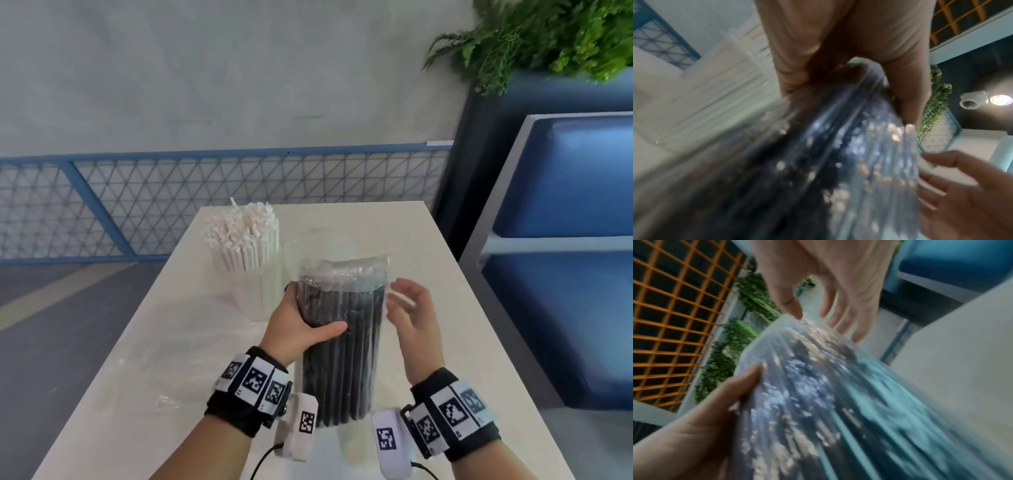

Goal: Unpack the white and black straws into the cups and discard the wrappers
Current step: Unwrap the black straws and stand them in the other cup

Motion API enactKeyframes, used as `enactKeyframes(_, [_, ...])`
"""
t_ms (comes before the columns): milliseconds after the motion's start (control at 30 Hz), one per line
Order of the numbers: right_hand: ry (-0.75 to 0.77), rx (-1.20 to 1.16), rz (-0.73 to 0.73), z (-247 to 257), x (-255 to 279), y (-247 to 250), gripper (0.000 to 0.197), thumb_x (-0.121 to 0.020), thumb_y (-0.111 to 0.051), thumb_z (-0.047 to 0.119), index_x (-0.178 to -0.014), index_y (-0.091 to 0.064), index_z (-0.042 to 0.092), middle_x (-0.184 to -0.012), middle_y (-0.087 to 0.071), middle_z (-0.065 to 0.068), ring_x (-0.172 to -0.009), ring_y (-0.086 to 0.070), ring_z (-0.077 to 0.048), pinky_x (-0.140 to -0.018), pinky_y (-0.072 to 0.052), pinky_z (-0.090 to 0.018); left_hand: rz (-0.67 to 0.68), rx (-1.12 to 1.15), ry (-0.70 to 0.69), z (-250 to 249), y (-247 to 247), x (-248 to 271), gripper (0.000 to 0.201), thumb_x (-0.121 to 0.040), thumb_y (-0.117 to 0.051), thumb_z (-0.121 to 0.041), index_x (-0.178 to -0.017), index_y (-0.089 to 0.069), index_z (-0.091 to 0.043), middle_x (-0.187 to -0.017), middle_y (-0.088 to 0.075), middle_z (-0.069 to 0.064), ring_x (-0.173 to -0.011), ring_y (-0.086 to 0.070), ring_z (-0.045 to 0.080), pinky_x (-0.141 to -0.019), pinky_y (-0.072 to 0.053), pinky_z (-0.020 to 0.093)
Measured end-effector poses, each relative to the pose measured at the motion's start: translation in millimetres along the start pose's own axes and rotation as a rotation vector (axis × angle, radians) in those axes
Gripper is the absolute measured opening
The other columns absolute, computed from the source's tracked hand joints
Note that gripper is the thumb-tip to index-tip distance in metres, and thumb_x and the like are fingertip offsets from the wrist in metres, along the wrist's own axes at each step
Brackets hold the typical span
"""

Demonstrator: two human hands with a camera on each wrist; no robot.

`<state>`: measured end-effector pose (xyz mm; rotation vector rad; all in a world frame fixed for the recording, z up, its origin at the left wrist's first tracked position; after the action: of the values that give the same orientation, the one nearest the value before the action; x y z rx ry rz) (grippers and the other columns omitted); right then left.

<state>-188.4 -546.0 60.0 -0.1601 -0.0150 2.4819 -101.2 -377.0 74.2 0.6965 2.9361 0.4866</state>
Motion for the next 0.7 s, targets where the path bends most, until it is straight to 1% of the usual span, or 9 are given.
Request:
enactKeyframes(67, [0.074, 0.015, -0.102, 14, -1, -6, 0.013, -0.086, -0.061, 0.023, -0.098, -0.057, 0.026, -0.099, -0.062, 0.008, -0.088, -0.060, -0.012, -0.083, -0.051, -0.037, -0.045, -0.056, -0.025, -2, 2, 2, 0.069, -0.059, -0.087, -0.025, -0.114, -0.045, -0.021, -0.099, -0.062, -0.019, -0.083, -0.059, -0.017, -0.070, -0.046, 0.001])
enactKeyframes(167, [0.043, 0.036, -0.049, 28, -1, -15, 0.014, -0.083, -0.068, 0.028, -0.093, -0.063, 0.021, -0.093, -0.067, 0.003, -0.087, -0.063, -0.018, -0.084, -0.052, -0.040, -0.074, -0.112, -0.058, -5, -1, 8, 0.069, -0.058, -0.087, -0.029, -0.112, -0.043, -0.023, -0.097, -0.061, -0.020, -0.087, -0.058, -0.012, -0.069, -0.045, 0.001])
enactKeyframes(233, [-0.006, 0.016, -0.048, 31, -2, -19, 0.020, -0.080, -0.070, 0.026, -0.095, -0.063, 0.015, -0.092, -0.068, -0.004, -0.085, -0.063, -0.019, -0.084, -0.053, -0.040, -0.089, -0.116, -0.075, -6, -3, 11, 0.068, -0.058, -0.087, -0.029, -0.109, -0.042, -0.024, -0.097, -0.061, -0.020, -0.088, -0.059, -0.010, -0.069, -0.045, 0.001])
enactKeyframes(300, [-0.073, -0.083, -0.078, 32, -3, -20, 0.028, -0.080, -0.071, 0.022, -0.103, -0.059, 0.010, -0.092, -0.067, -0.009, -0.084, -0.063, -0.020, -0.082, -0.054, -0.038, -0.098, -0.129, -0.095, -8, -4, 13, 0.068, -0.058, -0.086, -0.030, -0.108, -0.041, -0.026, -0.096, -0.060, -0.021, -0.086, -0.057, -0.013, -0.069, -0.044, 0.000])
enactKeyframes(400, [-0.162, -0.203, -0.108, 29, -5, -18, 0.042, -0.080, -0.071, 0.022, -0.114, -0.053, 0.006, -0.104, -0.063, -0.011, -0.092, -0.065, -0.023, -0.083, -0.055, -0.036, -0.118, -0.123, -0.112, -9, -4, 15, 0.068, -0.059, -0.086, -0.030, -0.109, -0.040, -0.027, -0.096, -0.060, -0.020, -0.086, -0.055, -0.016, -0.069, -0.043, -0.001])
enactKeyframes(467, [-0.180, -0.187, -0.052, 30, -6, -18, 0.037, -0.082, -0.068, 0.023, -0.109, -0.057, 0.001, -0.104, -0.062, -0.011, -0.092, -0.064, -0.021, -0.085, -0.055, -0.036, -0.121, -0.130, -0.117, -9, -4, 15, 0.068, -0.059, -0.086, -0.029, -0.108, -0.039, -0.028, -0.095, -0.060, -0.020, -0.084, -0.055, -0.016, -0.068, -0.043, -0.002])
enactKeyframes(533, [-0.204, -0.191, 0.013, 30, -5, -18, 0.028, -0.085, -0.064, 0.021, -0.103, -0.060, -0.001, -0.093, -0.063, -0.009, -0.086, -0.061, -0.017, -0.085, -0.054, -0.032, -0.120, -0.140, -0.124, -9, -4, 16, 0.067, -0.059, -0.086, -0.029, -0.107, -0.039, -0.028, -0.093, -0.060, -0.020, -0.083, -0.055, -0.016, -0.068, -0.042, -0.001])
enactKeyframes(633, [-0.218, -0.193, 0.060, 33, -5, -18, 0.015, -0.090, -0.057, 0.018, -0.094, -0.062, 0.004, -0.086, -0.061, -0.007, -0.078, -0.058, -0.012, -0.076, -0.053, -0.024, -0.120, -0.151, -0.132, -8, -7, 17, 0.067, -0.059, -0.086, -0.030, -0.105, -0.038, -0.028, -0.093, -0.060, -0.021, -0.084, -0.055, -0.016, -0.068, -0.042, -0.001])
enactKeyframes(700, [-0.222, -0.175, 0.069, 34, -6, -18, 0.013, -0.093, -0.054, 0.017, -0.089, -0.062, 0.007, -0.088, -0.061, -0.008, -0.078, -0.057, -0.014, -0.078, -0.052, -0.027, -0.125, -0.144, -0.128, -7, -8, 17, 0.067, -0.059, -0.086, -0.030, -0.105, -0.038, -0.027, -0.095, -0.059, -0.021, -0.085, -0.055, -0.015, -0.069, -0.042, -0.002])
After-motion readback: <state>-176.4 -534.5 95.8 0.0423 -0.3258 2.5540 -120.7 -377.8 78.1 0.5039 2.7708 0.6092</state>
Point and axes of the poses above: each hand's wrist, its own x-axis away from the middle knuckle, its own y-axis out of the back of the hand, z = x × y, the point moved 1 cm from there along -x, towards the middle knuckle
